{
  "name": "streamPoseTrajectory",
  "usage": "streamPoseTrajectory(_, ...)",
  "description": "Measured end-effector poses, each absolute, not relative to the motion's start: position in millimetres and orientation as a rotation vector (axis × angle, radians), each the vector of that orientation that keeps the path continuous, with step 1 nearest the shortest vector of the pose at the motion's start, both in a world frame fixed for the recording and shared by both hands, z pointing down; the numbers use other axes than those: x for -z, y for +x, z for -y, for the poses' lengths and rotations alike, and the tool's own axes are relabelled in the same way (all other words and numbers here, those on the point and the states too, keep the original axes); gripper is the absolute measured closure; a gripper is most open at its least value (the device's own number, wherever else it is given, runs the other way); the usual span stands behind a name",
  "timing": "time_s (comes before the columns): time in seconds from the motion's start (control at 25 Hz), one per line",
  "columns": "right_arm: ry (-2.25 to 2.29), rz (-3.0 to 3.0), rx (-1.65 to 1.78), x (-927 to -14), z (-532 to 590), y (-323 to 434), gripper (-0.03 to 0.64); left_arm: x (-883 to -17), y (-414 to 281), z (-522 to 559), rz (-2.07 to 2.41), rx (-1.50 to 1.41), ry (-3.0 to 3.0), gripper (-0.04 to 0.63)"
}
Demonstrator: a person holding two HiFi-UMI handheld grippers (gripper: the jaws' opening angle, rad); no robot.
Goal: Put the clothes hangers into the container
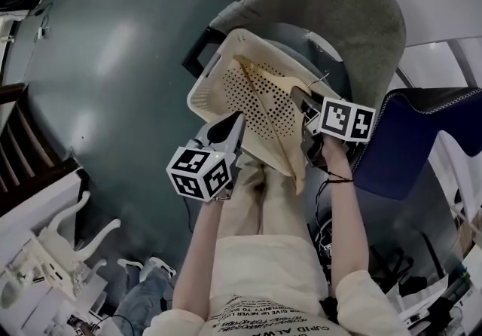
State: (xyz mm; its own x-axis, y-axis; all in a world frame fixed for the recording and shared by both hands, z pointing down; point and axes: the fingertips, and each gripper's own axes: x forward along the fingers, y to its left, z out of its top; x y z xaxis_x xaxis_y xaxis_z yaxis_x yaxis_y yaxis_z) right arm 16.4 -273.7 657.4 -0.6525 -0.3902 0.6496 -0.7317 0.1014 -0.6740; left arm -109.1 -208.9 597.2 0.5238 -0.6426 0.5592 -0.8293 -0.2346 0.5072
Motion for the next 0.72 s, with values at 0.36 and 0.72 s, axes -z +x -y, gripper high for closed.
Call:
streamPoseTrajectory(0.36, 1.181, 2.027, -1.573, -676.4, 275.7, 29.1, 0.543, -609.0, -104.8, 212.7, 1.177, -0.306, 1.984, 0.572)
streamPoseTrajectory(0.72, 1.198, 1.926, -1.524, -695.5, 273.0, 38.6, 0.506, -617.7, -93.4, 210.3, 1.149, -0.313, 1.982, 0.572)
